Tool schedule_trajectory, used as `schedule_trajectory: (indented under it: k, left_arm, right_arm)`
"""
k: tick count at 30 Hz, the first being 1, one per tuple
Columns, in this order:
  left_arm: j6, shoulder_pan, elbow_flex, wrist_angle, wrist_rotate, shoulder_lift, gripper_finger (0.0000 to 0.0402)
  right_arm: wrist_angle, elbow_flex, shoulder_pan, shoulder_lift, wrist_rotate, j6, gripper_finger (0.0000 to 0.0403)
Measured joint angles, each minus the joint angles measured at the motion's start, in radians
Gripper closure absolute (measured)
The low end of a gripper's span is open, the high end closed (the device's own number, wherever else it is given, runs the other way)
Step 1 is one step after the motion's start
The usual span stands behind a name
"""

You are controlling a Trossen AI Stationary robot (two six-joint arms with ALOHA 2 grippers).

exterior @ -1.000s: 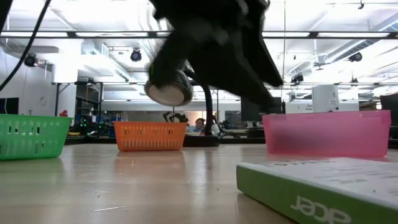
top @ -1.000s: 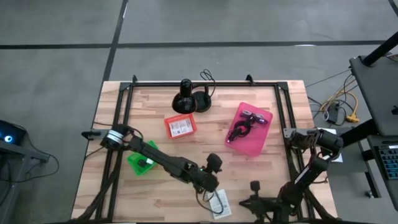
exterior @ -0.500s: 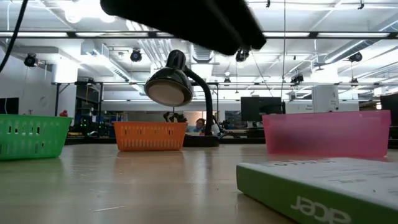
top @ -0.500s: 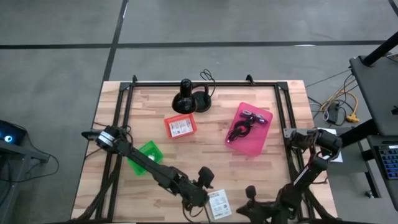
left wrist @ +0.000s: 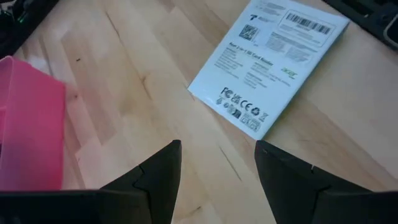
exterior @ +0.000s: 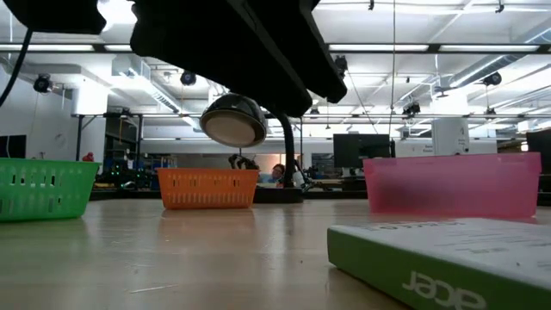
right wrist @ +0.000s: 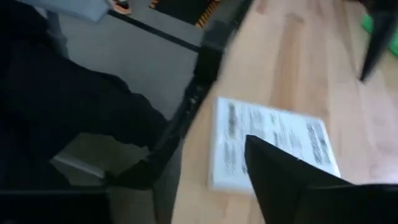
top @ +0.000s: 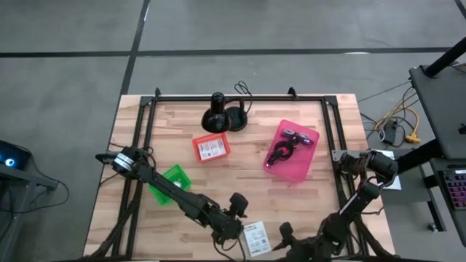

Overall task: Pick and place items into bin
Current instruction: Stack the card reader box on top of the card reader box in the orange bin

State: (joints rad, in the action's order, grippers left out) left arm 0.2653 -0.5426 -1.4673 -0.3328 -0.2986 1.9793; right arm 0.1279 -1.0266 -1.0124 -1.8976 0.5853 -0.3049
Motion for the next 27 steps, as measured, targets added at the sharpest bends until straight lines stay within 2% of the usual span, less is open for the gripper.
schedule_trajectory:
  k: [4, 7, 12, 18, 22, 27]
  left_arm:
    - [-0.002, -0.004, -0.001, 0.001, 0.0, -0.001, 0.0212]
    - [-0.028, -0.003, 0.0, 0.0, 0.0, -0.001, 0.0212]
    - [-0.05, -0.002, 0.0, -0.001, -0.002, -0.001, 0.0212]
    - [-0.052, -0.003, 0.002, -0.013, -0.001, -0.002, 0.0212]
    - [-0.052, -0.003, 0.002, -0.017, -0.002, -0.002, 0.0212]
    - [-0.052, -0.002, 0.002, -0.018, -0.001, -0.002, 0.0212]
  right_arm:
    - [0.031, -0.046, 0.006, -0.079, -0.013, 0.159, 0.0212]
    - [-0.014, -0.095, 0.015, -0.14, 0.019, 0.207, 0.0204]
    - [-0.154, -0.171, 0.038, -0.202, 0.159, 0.152, 0.0204]
    - [-0.174, -0.196, 0.062, -0.24, 0.093, 0.141, 0.021]
    - [-0.206, -0.198, 0.063, -0.241, 0.099, 0.12, 0.0211]
    - [-0.351, -0.197, 0.063, -0.221, 0.141, 0.018, 0.0211]
